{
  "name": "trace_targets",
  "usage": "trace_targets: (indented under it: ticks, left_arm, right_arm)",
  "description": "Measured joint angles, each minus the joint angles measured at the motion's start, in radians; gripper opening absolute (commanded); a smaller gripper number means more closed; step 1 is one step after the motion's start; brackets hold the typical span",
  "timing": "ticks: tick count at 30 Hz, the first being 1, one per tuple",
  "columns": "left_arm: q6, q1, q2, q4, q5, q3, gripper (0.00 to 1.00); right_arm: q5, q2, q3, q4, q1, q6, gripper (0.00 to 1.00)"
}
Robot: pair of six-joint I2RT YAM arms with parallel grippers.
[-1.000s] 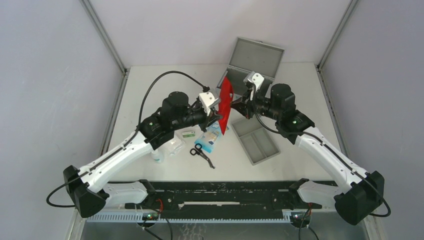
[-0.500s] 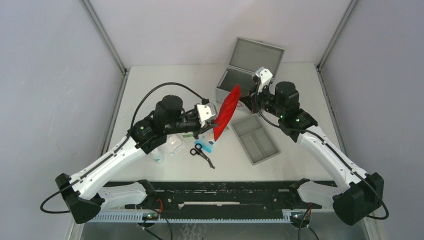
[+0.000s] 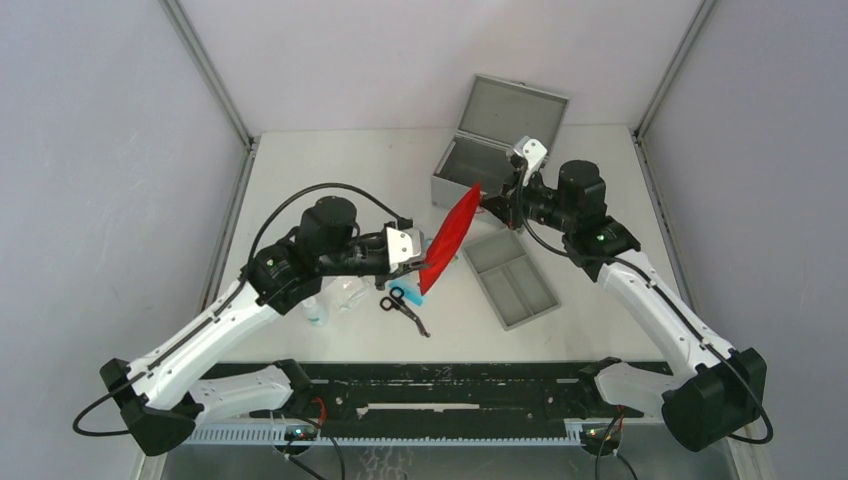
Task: Organize the medicine kit
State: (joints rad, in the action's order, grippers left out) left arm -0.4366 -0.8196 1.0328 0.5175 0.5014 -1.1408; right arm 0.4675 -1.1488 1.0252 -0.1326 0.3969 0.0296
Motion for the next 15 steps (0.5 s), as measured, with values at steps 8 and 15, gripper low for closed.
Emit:
trace_targets:
  ticks: [8, 15]
  left_arm:
    - [-0.035, 0.027, -0.063, 0.077, 0.074, 0.0, 0.0]
    - [-0.041, 0.092, -0.134, 0.084, 0.145, 0.0, 0.0]
  right_arm:
    - [0.244, 0.024, -0.003, -0.075, -0.092, 0.14, 0.61]
    - [0.408, 0.167, -0.003, -0.238, -0.168, 0.293, 0.84]
